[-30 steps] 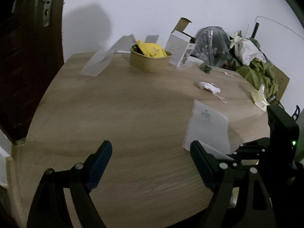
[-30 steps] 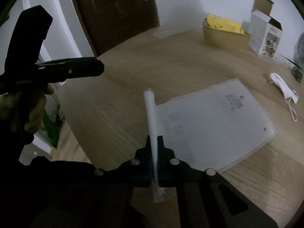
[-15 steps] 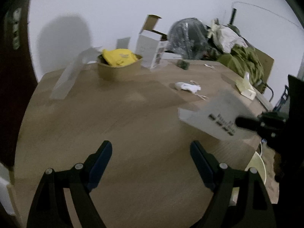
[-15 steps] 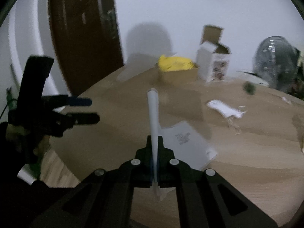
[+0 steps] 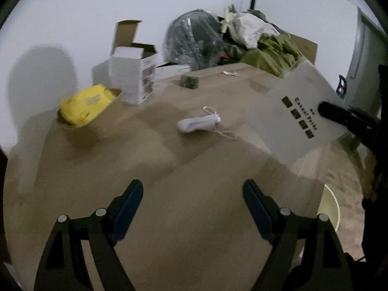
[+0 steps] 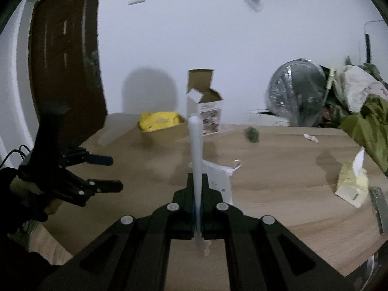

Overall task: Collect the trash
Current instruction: 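Lift the printed bag with the right gripper while the left moves toward the white mask, then grasp the white face mask with the left gripper and lift it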

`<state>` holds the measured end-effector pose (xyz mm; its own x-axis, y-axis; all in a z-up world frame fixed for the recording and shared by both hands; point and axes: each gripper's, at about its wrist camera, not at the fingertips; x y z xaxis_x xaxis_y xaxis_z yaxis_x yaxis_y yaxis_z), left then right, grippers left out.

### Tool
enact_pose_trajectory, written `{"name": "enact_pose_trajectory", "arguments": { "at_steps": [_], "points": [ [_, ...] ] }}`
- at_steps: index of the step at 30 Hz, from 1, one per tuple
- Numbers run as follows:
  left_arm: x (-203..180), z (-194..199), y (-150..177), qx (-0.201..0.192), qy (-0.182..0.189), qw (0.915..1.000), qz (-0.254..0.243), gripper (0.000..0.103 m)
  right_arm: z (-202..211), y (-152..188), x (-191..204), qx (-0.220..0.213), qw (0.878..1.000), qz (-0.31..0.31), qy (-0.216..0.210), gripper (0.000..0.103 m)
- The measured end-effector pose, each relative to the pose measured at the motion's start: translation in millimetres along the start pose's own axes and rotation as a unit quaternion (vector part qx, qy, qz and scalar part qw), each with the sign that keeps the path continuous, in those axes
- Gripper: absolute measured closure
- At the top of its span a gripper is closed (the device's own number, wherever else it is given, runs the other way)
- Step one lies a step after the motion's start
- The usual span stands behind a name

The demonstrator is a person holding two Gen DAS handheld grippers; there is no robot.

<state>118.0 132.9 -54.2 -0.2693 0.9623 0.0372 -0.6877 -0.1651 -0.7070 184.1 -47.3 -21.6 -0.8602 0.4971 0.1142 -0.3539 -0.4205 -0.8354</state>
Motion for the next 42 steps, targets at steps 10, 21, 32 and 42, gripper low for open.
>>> {"name": "enact_pose_trajectory", "arguments": {
  "at_steps": [10, 21, 32, 42],
  "points": [
    [-27, -66, -50, 0.01, 0.006, 0.9976, -0.068, 0.019, 10, 2, -51, -0.006, 0.999, -0.032, 0.038, 0.1],
    [-53, -140, -81, 0.034, -0.019, 0.9903, -0.133, 0.019, 1, 20, -100, -0.001, 0.994, -0.083, 0.068, 0.1],
    [-60, -171, -88, 0.062, -0.024, 0.984, -0.165, 0.046, 10, 34, -110, -0.001, 0.992, -0.102, 0.073, 0.1],
    [-65, -175, -86, 0.076, -0.016, 0.9845, -0.157, 0.086, 23, 36, -103, -0.004, 0.991, -0.099, 0.087, 0.1]
  ]
}}
Point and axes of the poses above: each gripper's, at about its wrist camera, not at the fingertips, and z roughly against the way its jaws point, x to its left, y to its underside, and after that the axes turned 9 degrees about -y, right-handed
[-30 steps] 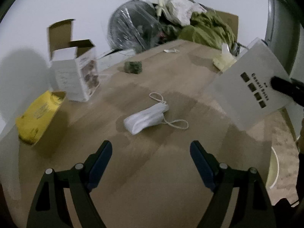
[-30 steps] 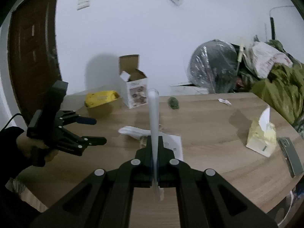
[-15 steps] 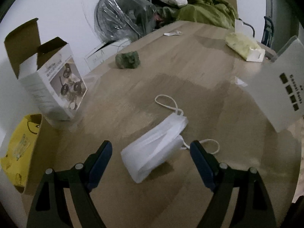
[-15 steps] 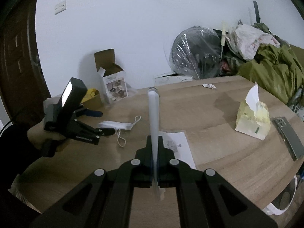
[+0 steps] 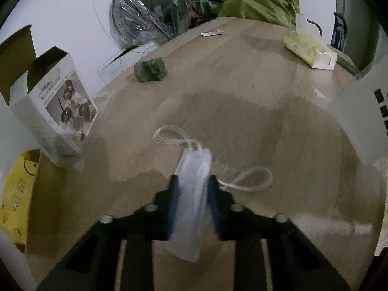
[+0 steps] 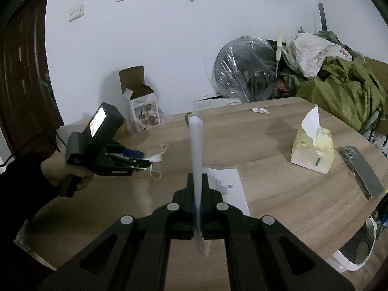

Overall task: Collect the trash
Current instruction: 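Grasp the white face mask with the left gripper and lift it, then carry the mask with the left gripper while the right carries the printed bag to the bucket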

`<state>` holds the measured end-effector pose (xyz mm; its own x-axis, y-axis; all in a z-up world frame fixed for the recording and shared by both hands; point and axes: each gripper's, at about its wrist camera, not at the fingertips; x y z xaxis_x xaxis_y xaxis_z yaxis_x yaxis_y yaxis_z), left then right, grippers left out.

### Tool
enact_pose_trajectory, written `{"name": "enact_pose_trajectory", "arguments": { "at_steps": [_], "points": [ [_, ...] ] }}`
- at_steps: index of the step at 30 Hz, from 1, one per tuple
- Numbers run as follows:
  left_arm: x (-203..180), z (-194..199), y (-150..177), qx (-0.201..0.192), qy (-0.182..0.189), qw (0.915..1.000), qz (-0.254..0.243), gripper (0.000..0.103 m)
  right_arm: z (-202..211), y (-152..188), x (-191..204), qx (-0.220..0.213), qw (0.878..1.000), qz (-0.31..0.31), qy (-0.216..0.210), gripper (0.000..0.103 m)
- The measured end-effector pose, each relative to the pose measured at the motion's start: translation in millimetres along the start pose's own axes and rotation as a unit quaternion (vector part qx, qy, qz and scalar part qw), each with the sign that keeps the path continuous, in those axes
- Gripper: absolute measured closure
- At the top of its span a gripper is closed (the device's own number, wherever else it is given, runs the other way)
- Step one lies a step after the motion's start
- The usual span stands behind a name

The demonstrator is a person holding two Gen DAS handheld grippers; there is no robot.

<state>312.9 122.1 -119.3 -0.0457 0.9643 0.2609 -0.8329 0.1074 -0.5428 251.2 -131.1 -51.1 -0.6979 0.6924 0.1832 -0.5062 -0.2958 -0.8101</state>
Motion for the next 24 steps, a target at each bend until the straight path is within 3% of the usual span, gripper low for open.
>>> {"name": "enact_pose_trajectory", "arguments": {
  "at_steps": [2, 14, 24],
  "points": [
    [2, 6, 1, -0.009, 0.004, 0.9999, 0.013, 0.097, 4, 2, 2, 0.0, 1.0, 0.001, 0.005, 0.1],
    [-4, 73, 8, -0.071, 0.018, 0.9967, 0.033, 0.099, 40, 0, 19, -0.025, 0.999, 0.011, 0.024, 0.1],
    [-27, 142, 15, -0.136, 0.042, 0.9893, 0.029, 0.099, 82, 6, 29, -0.043, 0.998, 0.015, 0.049, 0.1]
  ]
}}
Point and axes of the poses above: each gripper's, at about its wrist camera, not at the fingertips, and z roughly against the way its jaws point, x to its left, y to its underside, and after that the axes turned 9 degrees about -y, right-handed
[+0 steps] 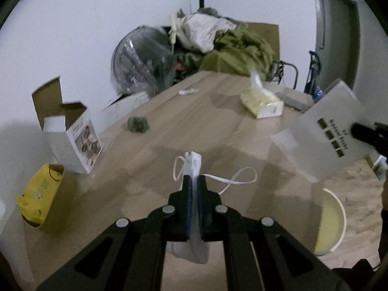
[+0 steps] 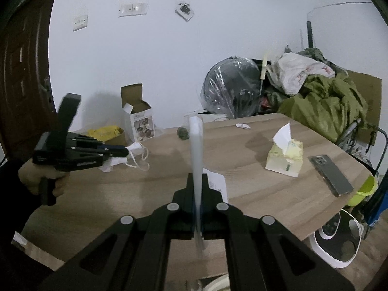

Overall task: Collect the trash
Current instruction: 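Carry the mask with the left gripper while the right carries the printed bag to the bucket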

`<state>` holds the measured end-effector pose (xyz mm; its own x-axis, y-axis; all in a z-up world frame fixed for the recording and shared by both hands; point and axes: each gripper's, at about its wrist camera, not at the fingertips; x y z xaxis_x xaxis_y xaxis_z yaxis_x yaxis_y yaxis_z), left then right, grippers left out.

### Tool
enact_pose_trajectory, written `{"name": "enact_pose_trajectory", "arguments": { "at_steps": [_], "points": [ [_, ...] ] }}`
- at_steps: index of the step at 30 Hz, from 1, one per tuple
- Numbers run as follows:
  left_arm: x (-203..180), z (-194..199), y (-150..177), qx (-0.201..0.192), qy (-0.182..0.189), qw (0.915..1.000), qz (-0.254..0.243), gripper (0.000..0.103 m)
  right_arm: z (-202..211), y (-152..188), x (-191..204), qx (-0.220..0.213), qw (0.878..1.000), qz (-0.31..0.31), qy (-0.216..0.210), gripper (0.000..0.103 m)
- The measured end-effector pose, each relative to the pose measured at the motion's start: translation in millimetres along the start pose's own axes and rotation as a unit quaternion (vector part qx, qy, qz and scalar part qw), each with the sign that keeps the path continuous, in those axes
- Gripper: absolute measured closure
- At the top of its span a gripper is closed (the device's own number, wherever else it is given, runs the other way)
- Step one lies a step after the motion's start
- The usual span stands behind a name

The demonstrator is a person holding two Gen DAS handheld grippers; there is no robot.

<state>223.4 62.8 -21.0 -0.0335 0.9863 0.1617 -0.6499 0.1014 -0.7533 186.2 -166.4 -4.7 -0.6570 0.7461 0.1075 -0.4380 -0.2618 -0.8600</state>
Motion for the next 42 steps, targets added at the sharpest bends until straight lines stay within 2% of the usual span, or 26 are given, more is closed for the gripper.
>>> {"name": "enact_pose_trajectory", "arguments": {
  "at_steps": [11, 22, 28, 33, 37, 42],
  "points": [
    [-45, 57, 3, -0.048, 0.037, 0.9979, -0.021, 0.099, 47, 13, 7, -0.012, 0.999, -0.002, 0.034, 0.1],
    [-89, 71, 9, -0.059, 0.089, 0.9933, -0.045, 0.099, 87, 44, 8, 0.0, 0.998, -0.013, 0.067, 0.1],
    [-116, 72, 14, -0.056, 0.117, 0.9895, -0.063, 0.099, 101, 75, -1, 0.026, 0.995, -0.029, 0.095, 0.1],
    [-137, 68, 23, -0.038, 0.136, 0.9871, -0.075, 0.099, 103, 112, -17, 0.058, 0.991, -0.05, 0.112, 0.1],
    [-153, 57, 33, -0.019, 0.156, 0.984, -0.083, 0.099, 96, 146, -39, 0.084, 0.988, -0.084, 0.098, 0.1],
    [-172, 46, 41, 0.004, 0.174, 0.9812, -0.083, 0.099, 82, 178, -64, 0.115, 0.982, -0.113, 0.1, 0.1]
  ]
}}
Point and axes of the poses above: each gripper's, at about its wrist camera, not at the fingertips, and z roughly against the way its jaws point, x to its left, y to its underside, and after that the axes turned 9 degrees about -y, right-handed
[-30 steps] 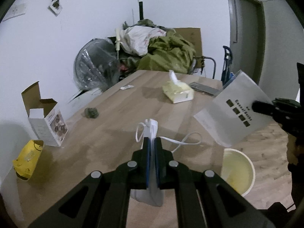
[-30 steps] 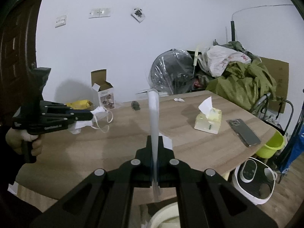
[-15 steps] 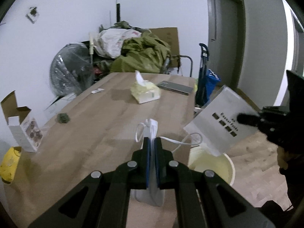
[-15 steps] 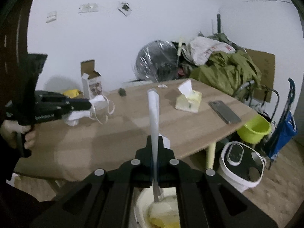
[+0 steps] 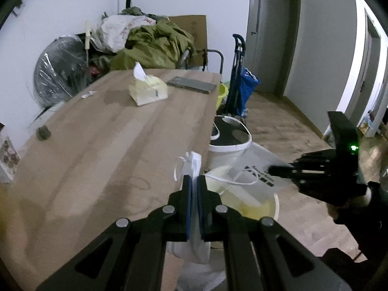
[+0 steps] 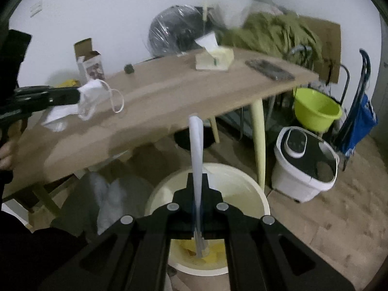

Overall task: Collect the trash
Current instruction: 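Carry the mask with the left gripper while the right carries the printed bag to the bucket, then release the printed bag into the bucket with the right gripper while the left lowers the mask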

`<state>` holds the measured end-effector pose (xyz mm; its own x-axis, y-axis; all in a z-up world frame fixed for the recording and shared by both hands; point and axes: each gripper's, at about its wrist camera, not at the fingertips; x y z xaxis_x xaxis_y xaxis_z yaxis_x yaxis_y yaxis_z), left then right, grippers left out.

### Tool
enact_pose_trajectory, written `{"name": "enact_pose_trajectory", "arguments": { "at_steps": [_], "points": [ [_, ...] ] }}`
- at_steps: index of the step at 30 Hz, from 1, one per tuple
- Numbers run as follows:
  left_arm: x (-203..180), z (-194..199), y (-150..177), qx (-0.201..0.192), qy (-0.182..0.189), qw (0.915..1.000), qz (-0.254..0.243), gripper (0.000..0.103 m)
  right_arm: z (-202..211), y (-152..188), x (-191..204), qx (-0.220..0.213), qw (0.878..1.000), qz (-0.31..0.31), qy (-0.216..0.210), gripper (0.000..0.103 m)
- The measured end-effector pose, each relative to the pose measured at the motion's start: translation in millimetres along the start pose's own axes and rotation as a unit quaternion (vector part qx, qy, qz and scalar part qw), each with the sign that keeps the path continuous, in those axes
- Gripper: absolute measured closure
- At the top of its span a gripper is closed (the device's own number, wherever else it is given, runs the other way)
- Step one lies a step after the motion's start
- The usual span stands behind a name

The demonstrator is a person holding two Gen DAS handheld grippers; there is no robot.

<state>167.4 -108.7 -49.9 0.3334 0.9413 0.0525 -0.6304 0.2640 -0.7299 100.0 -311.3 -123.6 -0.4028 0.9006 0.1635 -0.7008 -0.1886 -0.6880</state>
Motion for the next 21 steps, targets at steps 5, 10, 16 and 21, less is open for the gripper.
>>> {"name": "enact_pose_trajectory", "arguments": {
  "at_steps": [5, 10, 16, 21],
  "points": [
    [-24, -11, 4, 0.019, 0.019, 0.9995, -0.017, 0.099, -26, 10, -21, 0.024, 0.999, -0.027, 0.01, 0.1],
    [-48, -27, 6, 0.037, 0.036, 0.9981, -0.033, 0.099, -45, 21, -40, 0.048, 0.997, -0.053, 0.016, 0.099],
    [-69, -50, 10, 0.059, 0.054, 0.9961, -0.037, 0.099, -58, 36, -57, 0.075, 0.994, -0.073, 0.025, 0.065],
    [-89, -77, 16, 0.085, 0.066, 0.9928, -0.051, 0.099, -53, 40, -70, 0.081, 0.994, -0.069, 0.022, 0.064]
  ]
}}
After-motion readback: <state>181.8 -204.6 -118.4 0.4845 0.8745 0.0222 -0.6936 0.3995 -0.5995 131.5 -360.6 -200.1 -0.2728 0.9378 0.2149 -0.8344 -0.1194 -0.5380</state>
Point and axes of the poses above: each gripper's, at about its wrist camera, not at the fingertips, and z roughly against the way its jaws point, x to its left, y to its underside, and after that the axes turned 9 degrees about -y, right-handed
